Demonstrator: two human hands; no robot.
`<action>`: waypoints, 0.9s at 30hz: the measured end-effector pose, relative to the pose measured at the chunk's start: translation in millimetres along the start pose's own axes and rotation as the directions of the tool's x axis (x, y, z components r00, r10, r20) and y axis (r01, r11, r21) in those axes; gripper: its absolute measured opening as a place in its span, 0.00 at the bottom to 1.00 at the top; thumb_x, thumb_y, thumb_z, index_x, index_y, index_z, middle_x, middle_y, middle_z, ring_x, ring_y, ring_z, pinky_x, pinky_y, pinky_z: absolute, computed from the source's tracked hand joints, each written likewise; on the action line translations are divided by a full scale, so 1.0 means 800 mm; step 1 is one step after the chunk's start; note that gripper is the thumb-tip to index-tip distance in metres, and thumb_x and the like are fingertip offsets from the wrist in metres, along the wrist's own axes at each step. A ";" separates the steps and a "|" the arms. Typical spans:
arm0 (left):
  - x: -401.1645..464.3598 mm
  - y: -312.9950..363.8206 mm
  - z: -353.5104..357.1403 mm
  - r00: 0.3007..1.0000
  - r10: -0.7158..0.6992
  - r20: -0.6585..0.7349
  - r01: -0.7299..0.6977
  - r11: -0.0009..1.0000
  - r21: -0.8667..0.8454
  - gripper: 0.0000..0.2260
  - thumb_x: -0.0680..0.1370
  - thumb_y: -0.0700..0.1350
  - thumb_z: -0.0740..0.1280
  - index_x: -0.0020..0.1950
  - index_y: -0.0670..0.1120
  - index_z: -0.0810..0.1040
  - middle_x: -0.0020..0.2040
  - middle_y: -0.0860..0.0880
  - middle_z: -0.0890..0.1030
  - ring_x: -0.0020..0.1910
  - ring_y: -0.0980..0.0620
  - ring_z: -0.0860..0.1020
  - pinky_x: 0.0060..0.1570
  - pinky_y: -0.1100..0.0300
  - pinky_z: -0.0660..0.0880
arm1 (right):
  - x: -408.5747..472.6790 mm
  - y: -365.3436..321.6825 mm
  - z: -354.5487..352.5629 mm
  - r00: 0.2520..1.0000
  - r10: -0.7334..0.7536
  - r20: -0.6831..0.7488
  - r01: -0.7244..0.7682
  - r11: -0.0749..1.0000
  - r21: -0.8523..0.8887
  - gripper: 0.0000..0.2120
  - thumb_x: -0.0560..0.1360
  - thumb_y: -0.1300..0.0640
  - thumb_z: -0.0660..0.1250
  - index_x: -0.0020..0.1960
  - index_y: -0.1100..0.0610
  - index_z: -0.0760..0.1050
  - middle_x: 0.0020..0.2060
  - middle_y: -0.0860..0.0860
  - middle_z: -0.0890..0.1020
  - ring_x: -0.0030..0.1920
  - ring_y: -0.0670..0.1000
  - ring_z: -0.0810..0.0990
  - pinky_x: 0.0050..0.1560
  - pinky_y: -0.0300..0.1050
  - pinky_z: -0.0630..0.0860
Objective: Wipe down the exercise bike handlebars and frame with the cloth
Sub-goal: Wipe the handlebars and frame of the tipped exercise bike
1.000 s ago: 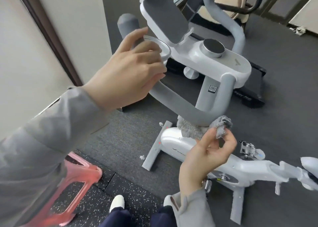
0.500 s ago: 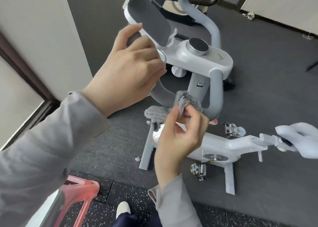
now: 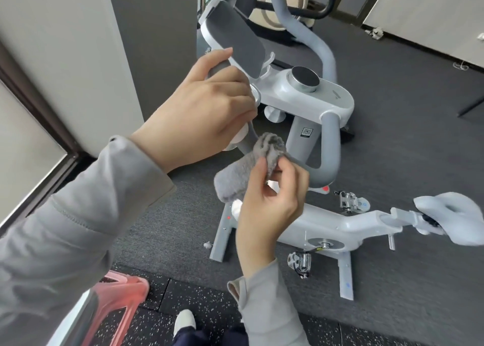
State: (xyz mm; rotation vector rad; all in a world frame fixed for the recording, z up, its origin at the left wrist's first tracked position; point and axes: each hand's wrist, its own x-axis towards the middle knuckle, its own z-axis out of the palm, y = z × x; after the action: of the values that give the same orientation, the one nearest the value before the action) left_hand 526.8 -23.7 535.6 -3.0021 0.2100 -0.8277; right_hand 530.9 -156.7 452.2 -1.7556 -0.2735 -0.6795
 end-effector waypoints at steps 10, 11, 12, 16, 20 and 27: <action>-0.002 0.003 0.002 1.000 -0.014 -0.015 0.013 1.000 -0.016 0.16 0.81 0.46 0.53 0.47 0.43 0.80 0.45 0.50 0.82 0.55 0.49 0.76 0.73 0.51 0.52 | 0.102 0.001 -0.044 0.951 -0.257 0.170 0.291 0.930 -0.223 0.06 0.71 0.66 0.68 0.47 0.65 0.80 0.42 0.58 0.78 0.40 0.44 0.73 0.44 0.28 0.69; -0.002 0.003 0.002 1.000 -0.014 -0.019 0.014 1.000 -0.021 0.16 0.81 0.46 0.54 0.47 0.43 0.81 0.45 0.50 0.82 0.55 0.49 0.76 0.73 0.51 0.52 | 0.114 -0.001 -0.037 0.937 -0.243 0.252 0.306 0.919 -0.250 0.06 0.71 0.66 0.68 0.47 0.64 0.81 0.42 0.59 0.79 0.40 0.46 0.74 0.44 0.28 0.67; -0.002 0.003 0.002 1.000 -0.014 -0.025 0.014 1.000 -0.024 0.15 0.80 0.45 0.55 0.48 0.43 0.81 0.45 0.50 0.83 0.55 0.49 0.76 0.73 0.50 0.53 | 0.123 -0.003 -0.028 0.916 -0.211 0.343 0.311 0.912 -0.270 0.07 0.70 0.66 0.67 0.47 0.63 0.81 0.42 0.59 0.80 0.41 0.50 0.76 0.44 0.32 0.67; -0.004 0.005 0.005 0.998 -0.024 -0.064 0.023 1.000 -0.016 0.11 0.79 0.44 0.59 0.50 0.42 0.80 0.48 0.48 0.82 0.58 0.48 0.76 0.72 0.47 0.56 | 0.137 -0.003 0.002 0.768 -0.058 0.637 0.269 0.933 -0.239 0.08 0.71 0.64 0.66 0.47 0.58 0.83 0.42 0.55 0.83 0.44 0.53 0.79 0.45 0.38 0.68; -0.007 0.006 0.006 0.995 -0.052 -0.079 0.052 0.999 -0.006 0.10 0.78 0.44 0.60 0.51 0.42 0.79 0.49 0.48 0.82 0.60 0.48 0.75 0.73 0.48 0.55 | 0.136 0.001 0.009 0.603 0.091 0.793 0.159 0.960 -0.231 0.09 0.74 0.59 0.65 0.49 0.53 0.83 0.44 0.50 0.85 0.49 0.49 0.81 0.50 0.40 0.72; -0.007 0.008 0.003 0.996 -0.072 -0.056 0.072 0.997 -0.003 0.12 0.79 0.45 0.58 0.51 0.43 0.79 0.49 0.49 0.82 0.61 0.49 0.74 0.73 0.48 0.54 | 0.150 0.014 -0.013 0.510 0.163 0.845 0.175 0.941 -0.288 0.09 0.76 0.55 0.64 0.47 0.50 0.83 0.42 0.51 0.85 0.49 0.50 0.81 0.54 0.49 0.75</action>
State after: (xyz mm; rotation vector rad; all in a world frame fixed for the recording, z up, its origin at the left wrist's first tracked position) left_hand 522.5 -29.3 530.1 -3.0061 0.1037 -0.9186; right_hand 629.7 -189.0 513.8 -2.3351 -0.8998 0.2701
